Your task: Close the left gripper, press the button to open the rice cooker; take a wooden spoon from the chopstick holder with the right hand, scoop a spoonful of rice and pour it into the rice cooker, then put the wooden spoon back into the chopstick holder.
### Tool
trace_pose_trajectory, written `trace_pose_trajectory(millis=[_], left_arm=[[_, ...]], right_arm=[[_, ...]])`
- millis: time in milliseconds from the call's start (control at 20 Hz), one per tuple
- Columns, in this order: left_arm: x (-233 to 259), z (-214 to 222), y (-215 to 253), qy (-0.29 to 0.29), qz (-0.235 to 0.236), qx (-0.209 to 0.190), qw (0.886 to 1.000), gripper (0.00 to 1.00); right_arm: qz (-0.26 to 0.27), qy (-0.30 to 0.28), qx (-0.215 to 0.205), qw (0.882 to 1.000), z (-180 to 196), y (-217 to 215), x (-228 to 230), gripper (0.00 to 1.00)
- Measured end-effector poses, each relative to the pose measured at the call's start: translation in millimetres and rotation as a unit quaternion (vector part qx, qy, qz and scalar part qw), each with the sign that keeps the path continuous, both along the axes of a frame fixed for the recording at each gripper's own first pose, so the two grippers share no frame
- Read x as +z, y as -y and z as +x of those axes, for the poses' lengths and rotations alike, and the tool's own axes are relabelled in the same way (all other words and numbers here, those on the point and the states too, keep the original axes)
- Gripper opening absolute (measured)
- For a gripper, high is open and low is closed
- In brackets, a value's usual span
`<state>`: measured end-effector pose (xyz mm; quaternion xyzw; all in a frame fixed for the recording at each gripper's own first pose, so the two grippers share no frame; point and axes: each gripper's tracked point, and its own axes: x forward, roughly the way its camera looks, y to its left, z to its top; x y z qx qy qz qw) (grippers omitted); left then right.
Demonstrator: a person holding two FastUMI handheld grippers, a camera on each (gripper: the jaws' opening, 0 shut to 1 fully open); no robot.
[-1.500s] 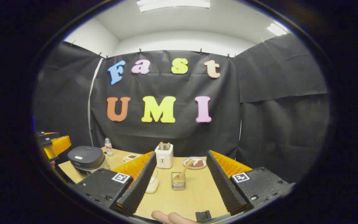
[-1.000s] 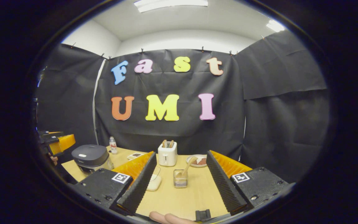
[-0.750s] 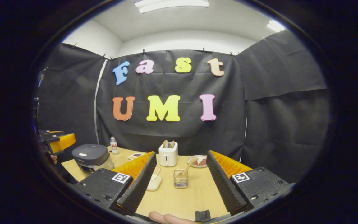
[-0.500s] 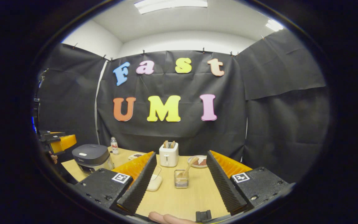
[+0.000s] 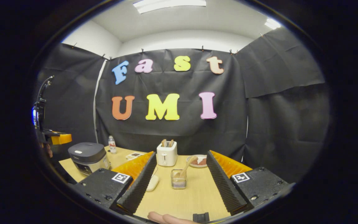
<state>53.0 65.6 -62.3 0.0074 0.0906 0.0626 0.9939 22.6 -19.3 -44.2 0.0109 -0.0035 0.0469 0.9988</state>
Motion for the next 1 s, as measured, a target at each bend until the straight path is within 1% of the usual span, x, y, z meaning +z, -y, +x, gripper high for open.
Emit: trace_pose_trajectory(millis=[50,150,250,300,350,400,450,500,700,800,950,1000], left_arm=[[-3.4,4.7,-0.4,-0.010,0.000,-0.004,1.000,0.45],[-8.3,13.0,-11.3,-0.026,0.007,0.007,1.000,0.29],[-12.2,21.9,-20.3,-0.043,0.021,0.013,0.999,0.29],[-18.2,30.2,-21.9,-0.054,0.017,0.010,0.998,0.14],[-25.4,33.6,-26.5,-0.071,0.019,0.016,0.997,0.00],[-34.8,37.1,-38.0,-0.086,0.026,0.031,0.995,0.02],[-32.4,35.3,-46.1,-0.097,0.028,0.045,0.994,0.00],[-40.5,45.0,-50.7,-0.113,0.024,0.049,0.992,0.00],[-72.5,58.3,-76.2,-0.166,0.004,0.083,0.983,0.00],[-83.6,61.9,-89.4,-0.182,-0.008,0.100,0.978,0.00],[-97.4,61.0,-97.3,-0.197,-0.026,0.110,0.974,0.00],[-98.2,62.4,-98.7,-0.197,-0.023,0.110,0.974,0.00]], right_arm=[[-0.002,0.000,0.001,1.000,1.8,1.9,-3.5,1.00],[-0.010,0.002,-0.002,1.000,5.9,6.1,-10.0,0.99],[-0.016,0.007,-0.001,1.000,10.1,7.5,-13.2,1.00],[-0.017,0.009,0.000,1.000,13.3,8.8,-15.3,1.00],[-0.018,0.008,0.001,1.000,16.3,8.7,-20.4,0.99],[-0.018,0.004,0.004,1.000,19.0,9.1,-25.5,1.00],[-0.017,0.001,0.008,1.000,20.6,10.0,-30.0,1.00],[-0.014,-0.004,0.011,1.000,23.1,11.2,-34.0,1.00],[-0.011,-0.020,0.005,1.000,34.8,25.8,-50.2,1.00],[-0.011,-0.029,0.004,1.000,39.6,30.6,-56.3,1.00],[-0.012,-0.034,0.003,0.999,42.1,33.3,-62.2,0.99],[-0.012,-0.034,0.003,0.999,42.7,33.7,-63.1,1.00]])
